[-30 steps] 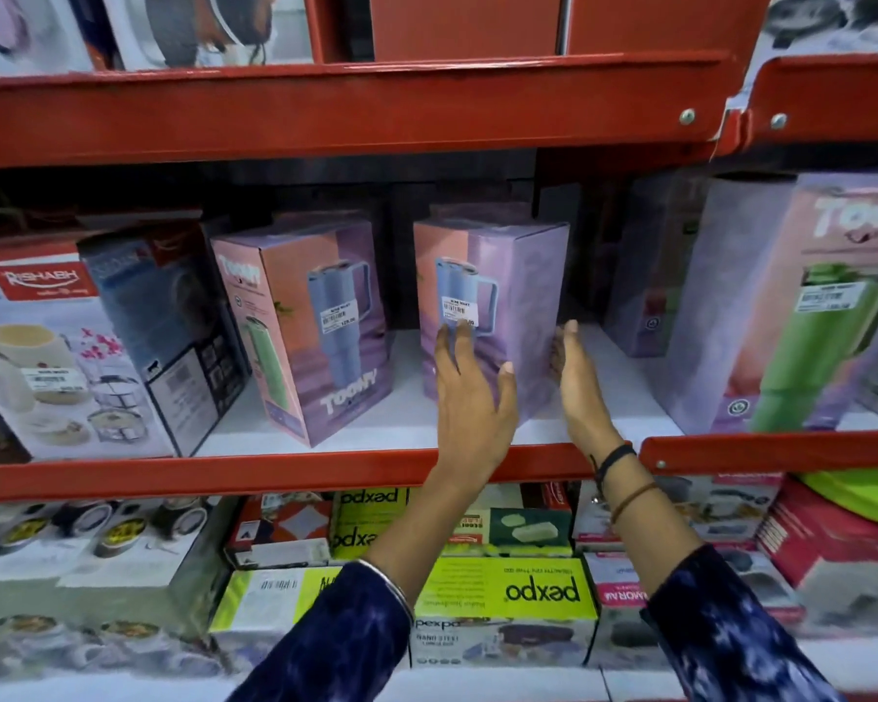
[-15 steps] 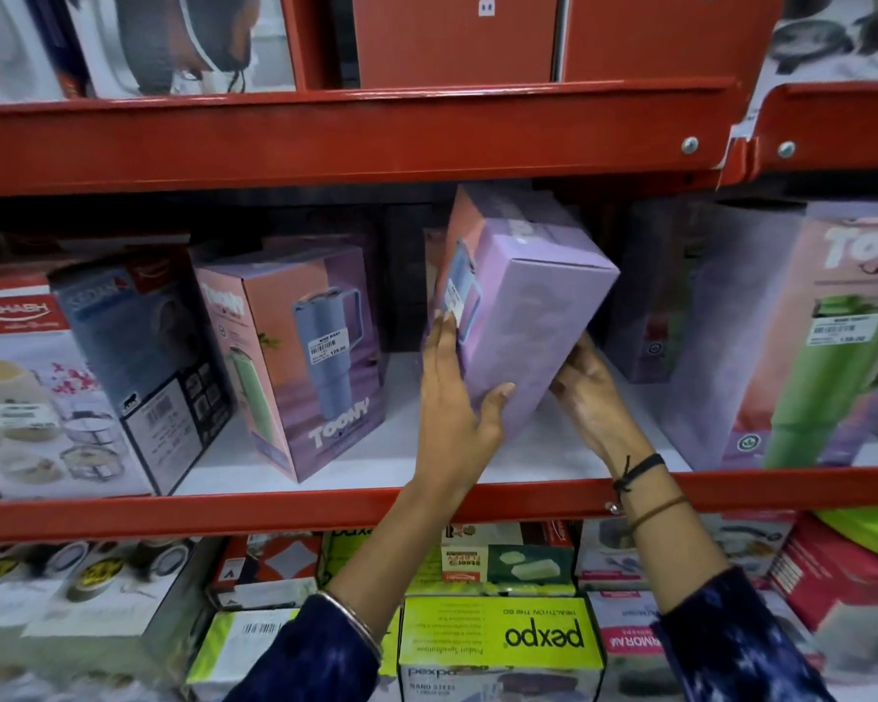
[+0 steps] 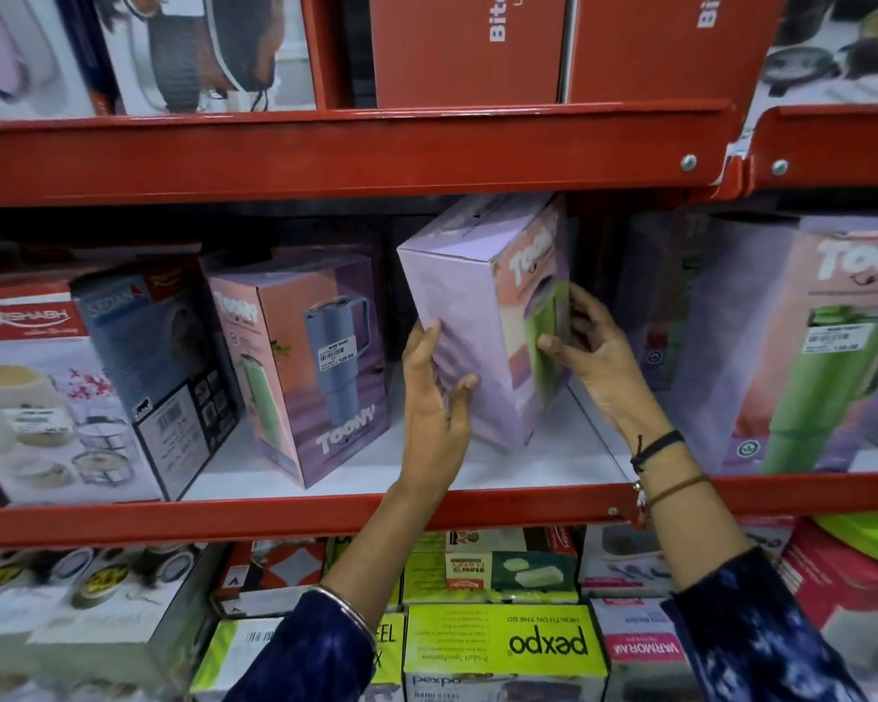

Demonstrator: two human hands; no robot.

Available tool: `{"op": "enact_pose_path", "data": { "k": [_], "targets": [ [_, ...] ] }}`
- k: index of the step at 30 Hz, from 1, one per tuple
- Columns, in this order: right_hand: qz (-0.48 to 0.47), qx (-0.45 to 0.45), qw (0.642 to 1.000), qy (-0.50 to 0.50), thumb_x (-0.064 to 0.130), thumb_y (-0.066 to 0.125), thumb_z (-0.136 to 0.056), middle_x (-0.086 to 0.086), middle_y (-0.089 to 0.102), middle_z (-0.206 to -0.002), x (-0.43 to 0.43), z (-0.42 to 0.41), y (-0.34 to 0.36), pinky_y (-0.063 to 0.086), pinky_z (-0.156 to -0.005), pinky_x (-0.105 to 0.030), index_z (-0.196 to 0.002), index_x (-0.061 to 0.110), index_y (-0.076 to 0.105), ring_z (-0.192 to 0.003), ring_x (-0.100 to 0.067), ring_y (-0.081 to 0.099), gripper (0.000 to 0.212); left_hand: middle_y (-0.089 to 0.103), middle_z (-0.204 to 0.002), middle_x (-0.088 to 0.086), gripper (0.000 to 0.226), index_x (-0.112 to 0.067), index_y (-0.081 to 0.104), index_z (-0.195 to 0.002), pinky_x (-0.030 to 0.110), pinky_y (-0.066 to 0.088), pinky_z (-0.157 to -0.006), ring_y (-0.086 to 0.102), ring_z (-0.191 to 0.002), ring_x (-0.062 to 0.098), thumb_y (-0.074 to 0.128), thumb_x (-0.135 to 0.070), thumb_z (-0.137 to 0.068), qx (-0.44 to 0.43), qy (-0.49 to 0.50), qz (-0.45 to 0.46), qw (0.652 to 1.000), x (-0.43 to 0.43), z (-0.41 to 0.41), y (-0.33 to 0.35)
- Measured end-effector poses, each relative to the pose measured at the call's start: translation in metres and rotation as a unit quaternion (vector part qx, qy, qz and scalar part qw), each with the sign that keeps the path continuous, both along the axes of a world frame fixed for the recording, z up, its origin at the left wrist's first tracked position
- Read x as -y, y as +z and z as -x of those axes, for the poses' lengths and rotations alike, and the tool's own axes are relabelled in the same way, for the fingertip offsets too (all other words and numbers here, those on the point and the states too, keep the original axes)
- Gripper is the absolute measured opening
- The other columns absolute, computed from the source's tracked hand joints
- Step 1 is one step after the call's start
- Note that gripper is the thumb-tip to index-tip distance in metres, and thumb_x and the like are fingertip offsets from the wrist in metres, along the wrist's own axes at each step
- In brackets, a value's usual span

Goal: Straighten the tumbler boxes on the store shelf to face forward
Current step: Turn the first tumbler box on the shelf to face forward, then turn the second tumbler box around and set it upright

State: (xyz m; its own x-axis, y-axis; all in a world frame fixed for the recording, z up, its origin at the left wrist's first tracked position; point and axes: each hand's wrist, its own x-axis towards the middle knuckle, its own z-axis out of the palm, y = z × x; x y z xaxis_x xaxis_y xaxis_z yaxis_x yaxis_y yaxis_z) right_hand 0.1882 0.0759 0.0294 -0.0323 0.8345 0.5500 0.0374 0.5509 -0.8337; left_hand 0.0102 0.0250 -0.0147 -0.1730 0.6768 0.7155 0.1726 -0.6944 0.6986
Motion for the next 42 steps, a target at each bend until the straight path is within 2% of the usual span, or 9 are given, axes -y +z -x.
{"op": "enact_pose_path", "data": {
  "k": [3, 5, 9, 11, 16, 26, 31, 36, 42],
  "targets": [
    [-0.017, -0.014, 0.999, -0.045, 0.007, 0.072, -0.072, -0.009, 0.059, -0.118, 0.005, 0.003, -0.003, 0.053, -0.080, -0.018, -0.125, 0.006, 0.049, -0.099, -0.010, 0.059, 0.057, 0.001, -0.162, -0.001, 0.074, -0.035, 0.012, -0.146, 0.009, 0.009, -0.114, -0.002, -0.146, -0.004, 0.056, -0.046, -0.087, -0.069, 0.021, 0.002, 0.997, 0.006, 0.001, 0.009],
    [-0.024, -0.025, 0.996, -0.077, 0.004, 0.069, -0.076, -0.013, 0.064, -0.110, 0.007, 0.003, -0.008, 0.053, -0.073, -0.017, -0.118, 0.002, 0.054, -0.091, -0.015, 0.062, 0.044, -0.002, -0.162, -0.002, 0.087, -0.028, 0.007, -0.150, 0.000, 0.005, -0.107, -0.004, -0.142, -0.013, 0.060, -0.049, -0.084, -0.105, 0.031, 0.014, 0.994, 0.006, 0.003, 0.015],
    [-0.020, -0.026, 0.991, -0.128, 0.010, 0.071, -0.078, -0.020, 0.068, -0.104, 0.010, 0.002, -0.020, 0.054, -0.079, -0.036, -0.103, 0.010, 0.062, -0.087, -0.023, 0.064, 0.026, 0.011, -0.163, -0.003, 0.074, -0.033, 0.007, -0.149, 0.021, 0.014, -0.119, 0.011, -0.147, 0.005, 0.050, -0.051, -0.091, -0.119, 0.026, 0.051, 0.991, -0.006, 0.014, 0.016],
    [-0.019, -0.021, 0.990, -0.137, 0.009, 0.071, -0.078, -0.018, 0.067, -0.102, 0.014, 0.004, -0.026, 0.054, -0.078, -0.031, -0.098, 0.013, 0.063, -0.082, -0.012, 0.064, 0.023, 0.020, -0.160, -0.006, 0.068, -0.036, 0.011, -0.149, 0.034, 0.023, -0.119, 0.020, -0.146, 0.010, 0.050, -0.041, -0.094, -0.117, 0.017, 0.064, 0.991, -0.009, 0.019, 0.012],
    [-0.019, -0.013, 0.985, -0.168, 0.007, 0.070, -0.078, -0.011, 0.066, -0.098, 0.022, 0.009, -0.039, 0.050, -0.074, -0.012, -0.095, 0.014, 0.061, -0.077, 0.007, 0.061, 0.020, 0.040, -0.150, -0.003, 0.062, -0.031, 0.020, -0.149, 0.030, 0.035, -0.110, 0.043, -0.134, 0.018, 0.051, -0.016, -0.097, -0.129, 0.029, 0.094, 0.987, -0.012, 0.027, 0.010],
    [0.001, -0.003, 0.976, -0.218, 0.010, 0.064, -0.084, -0.011, 0.063, -0.103, 0.041, 0.025, -0.050, 0.044, -0.074, -0.005, -0.101, 0.004, 0.060, -0.085, -0.001, 0.057, 0.019, 0.044, -0.149, 0.008, 0.062, -0.021, 0.024, -0.150, 0.034, 0.033, -0.112, 0.040, -0.138, 0.022, 0.050, -0.007, -0.096, -0.153, 0.019, 0.116, 0.981, -0.008, 0.038, 0.000],
    [-0.073, -0.067, 0.948, -0.301, 0.017, 0.060, -0.087, -0.006, 0.054, -0.110, 0.074, 0.064, -0.045, 0.040, -0.085, -0.008, -0.105, 0.011, 0.054, -0.099, -0.010, 0.052, 0.020, 0.040, -0.150, 0.006, 0.048, -0.014, 0.034, -0.143, 0.030, 0.031, -0.115, 0.035, -0.140, 0.016, 0.046, -0.008, -0.097, -0.141, 0.079, -0.002, 0.987, 0.026, 0.057, -0.001],
    [-0.103, -0.066, 0.973, -0.194, 0.014, 0.059, -0.087, -0.001, 0.059, -0.106, 0.100, 0.135, -0.040, 0.040, -0.090, -0.011, -0.106, 0.017, 0.055, -0.100, -0.001, 0.054, 0.019, 0.055, -0.118, 0.014, 0.029, -0.007, 0.050, -0.118, 0.013, 0.028, -0.106, 0.044, -0.115, 0.017, 0.045, -0.005, -0.090, -0.113, 0.268, -0.142, 0.946, 0.042, 0.110, -0.006],
    [-0.057, 0.001, 0.993, -0.106, 0.025, 0.058, -0.089, 0.005, 0.046, -0.135, 0.099, 0.215, -0.049, 0.029, -0.102, -0.008, -0.133, 0.018, 0.042, -0.126, -0.006, 0.042, 0.048, 0.042, -0.140, 0.016, 0.039, -0.009, 0.045, -0.132, 0.024, 0.021, -0.111, 0.035, -0.131, 0.019, 0.042, -0.019, -0.095, 0.006, 0.272, -0.006, 0.962, 0.027, 0.170, -0.004]
  ]
}}
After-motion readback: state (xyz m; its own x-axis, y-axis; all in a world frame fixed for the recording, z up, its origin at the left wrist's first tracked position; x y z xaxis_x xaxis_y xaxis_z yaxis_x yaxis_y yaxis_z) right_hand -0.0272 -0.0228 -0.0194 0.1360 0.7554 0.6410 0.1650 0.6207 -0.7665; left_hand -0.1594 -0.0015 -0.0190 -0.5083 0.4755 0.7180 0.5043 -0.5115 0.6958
